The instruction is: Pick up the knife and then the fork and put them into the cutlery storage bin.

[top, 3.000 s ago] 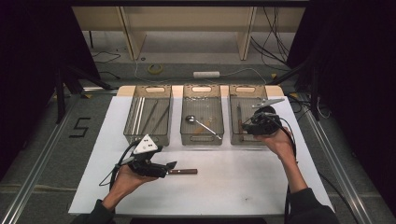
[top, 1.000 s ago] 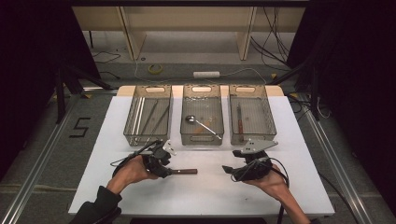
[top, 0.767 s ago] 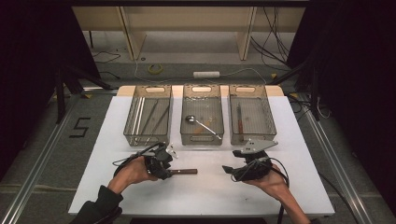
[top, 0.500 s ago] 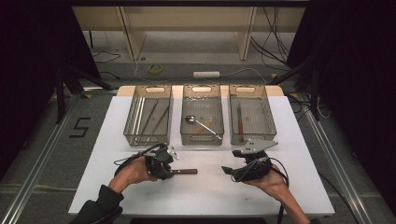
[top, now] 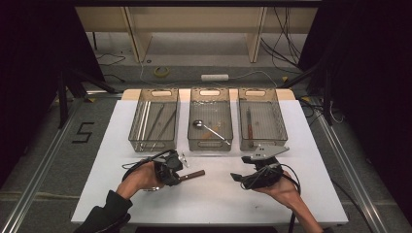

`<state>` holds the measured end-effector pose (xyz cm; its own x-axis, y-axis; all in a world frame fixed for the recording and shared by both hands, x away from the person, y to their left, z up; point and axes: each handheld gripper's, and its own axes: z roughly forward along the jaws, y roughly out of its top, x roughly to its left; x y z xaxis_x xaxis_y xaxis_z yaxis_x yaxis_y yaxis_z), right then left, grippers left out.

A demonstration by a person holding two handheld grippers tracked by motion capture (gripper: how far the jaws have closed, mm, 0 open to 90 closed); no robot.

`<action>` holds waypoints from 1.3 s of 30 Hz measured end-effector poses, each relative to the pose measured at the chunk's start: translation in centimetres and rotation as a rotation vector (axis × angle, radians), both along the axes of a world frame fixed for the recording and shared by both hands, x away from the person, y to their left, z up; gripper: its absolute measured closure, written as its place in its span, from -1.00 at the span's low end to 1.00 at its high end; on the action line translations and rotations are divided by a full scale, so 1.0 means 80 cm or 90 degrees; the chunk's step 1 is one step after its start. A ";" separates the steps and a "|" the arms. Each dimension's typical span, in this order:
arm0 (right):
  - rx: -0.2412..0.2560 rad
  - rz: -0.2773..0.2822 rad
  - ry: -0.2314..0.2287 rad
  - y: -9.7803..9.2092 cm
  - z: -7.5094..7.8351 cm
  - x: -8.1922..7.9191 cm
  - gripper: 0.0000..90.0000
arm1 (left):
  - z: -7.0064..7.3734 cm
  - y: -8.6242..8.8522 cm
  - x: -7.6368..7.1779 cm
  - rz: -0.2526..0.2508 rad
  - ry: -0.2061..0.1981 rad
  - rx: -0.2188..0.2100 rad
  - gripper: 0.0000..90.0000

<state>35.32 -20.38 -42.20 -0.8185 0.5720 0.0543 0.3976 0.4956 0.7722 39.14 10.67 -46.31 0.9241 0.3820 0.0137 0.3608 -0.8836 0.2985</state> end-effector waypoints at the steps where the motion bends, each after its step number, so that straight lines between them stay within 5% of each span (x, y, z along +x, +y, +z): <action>1: 0.000 0.000 0.000 0.000 0.000 0.000 -0.36 | 0.000 0.001 0.000 -0.005 -0.001 0.001 0.69; 6: -0.003 0.001 0.002 0.000 -0.001 0.000 -0.35 | 0.000 0.002 -0.001 -0.003 -0.004 -0.006 0.70; 12: 0.003 0.018 -0.005 0.005 0.000 -0.001 -0.33 | 0.002 0.004 -0.002 -0.004 0.022 -0.031 0.71; 19: -0.027 0.079 -0.045 0.039 0.000 -0.008 -0.33 | 0.008 0.002 -0.007 -0.010 0.036 -0.055 0.71; 29: -0.128 0.176 -0.119 0.100 -0.018 -0.021 -0.33 | 0.011 -0.005 -0.013 -0.031 0.061 -0.086 0.71; 39: -0.189 0.204 -0.162 0.126 -0.033 -0.024 -0.31 | 0.012 -0.009 -0.015 -0.041 0.072 -0.083 0.71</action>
